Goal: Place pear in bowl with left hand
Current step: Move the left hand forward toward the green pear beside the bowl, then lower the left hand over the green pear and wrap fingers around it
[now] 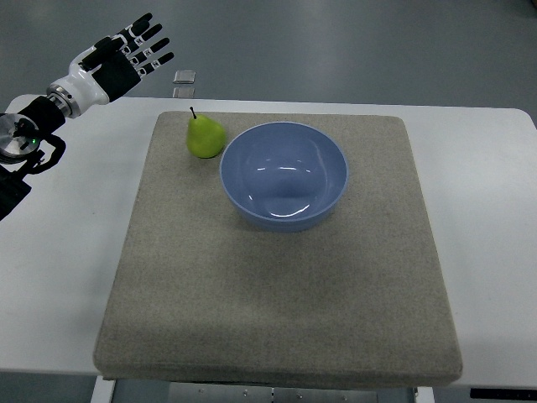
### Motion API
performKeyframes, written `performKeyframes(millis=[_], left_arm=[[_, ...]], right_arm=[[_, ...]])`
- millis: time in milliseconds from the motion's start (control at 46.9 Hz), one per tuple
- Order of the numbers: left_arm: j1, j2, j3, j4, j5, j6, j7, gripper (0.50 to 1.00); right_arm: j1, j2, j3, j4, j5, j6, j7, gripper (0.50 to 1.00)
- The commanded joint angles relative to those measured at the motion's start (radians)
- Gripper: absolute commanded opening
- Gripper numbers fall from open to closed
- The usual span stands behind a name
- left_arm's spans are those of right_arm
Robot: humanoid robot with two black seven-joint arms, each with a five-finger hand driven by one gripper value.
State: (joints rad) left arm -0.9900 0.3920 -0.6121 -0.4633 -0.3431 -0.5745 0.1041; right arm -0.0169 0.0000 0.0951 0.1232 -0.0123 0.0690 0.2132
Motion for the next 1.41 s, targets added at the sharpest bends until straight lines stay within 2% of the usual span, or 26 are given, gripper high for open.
performKeyframes(millis=[0,405,576,811,896,1110,1387], left_arm=[[-0.001,0.004,-0.002,0.000,0.001,-0.001,0.000,0.996],[0.004,0.018,0.017,0.028,0.018,-0.014,0.000,0.996],[-0.007,0.019,0.107,0.031,0.035,-0.030,0.000,0.996],[-0.042,0.033,0.117,0.037,0.399,-0.036,-0.007,0.994],[-0.065,0.033,0.114,0.041,0.542,-0.036,-0.053,0.994],[-0.117,0.033,0.118,0.035,0.855,-0.036,-0.256,0.992],[-0.186,0.031,0.176,0.031,1.272,-0.031,-0.397,0.981]], right_arm=[[0.000,0.000,0.000,0.001,0.000,0.000,0.000,0.926],[0.000,0.000,0.000,0.001,0.000,0.000,0.000,0.926],[0.000,0.000,0.000,0.000,0.000,0.000,0.000,0.926],[0.000,0.000,0.000,0.001,0.000,0.000,0.000,0.926],[0.000,0.000,0.000,0.001,0.000,0.000,0.000,0.926],[0.000,0.000,0.000,0.000,0.000,0.000,0.000,0.926],[0.000,0.000,0.000,0.001,0.000,0.000,0.000,0.926]])
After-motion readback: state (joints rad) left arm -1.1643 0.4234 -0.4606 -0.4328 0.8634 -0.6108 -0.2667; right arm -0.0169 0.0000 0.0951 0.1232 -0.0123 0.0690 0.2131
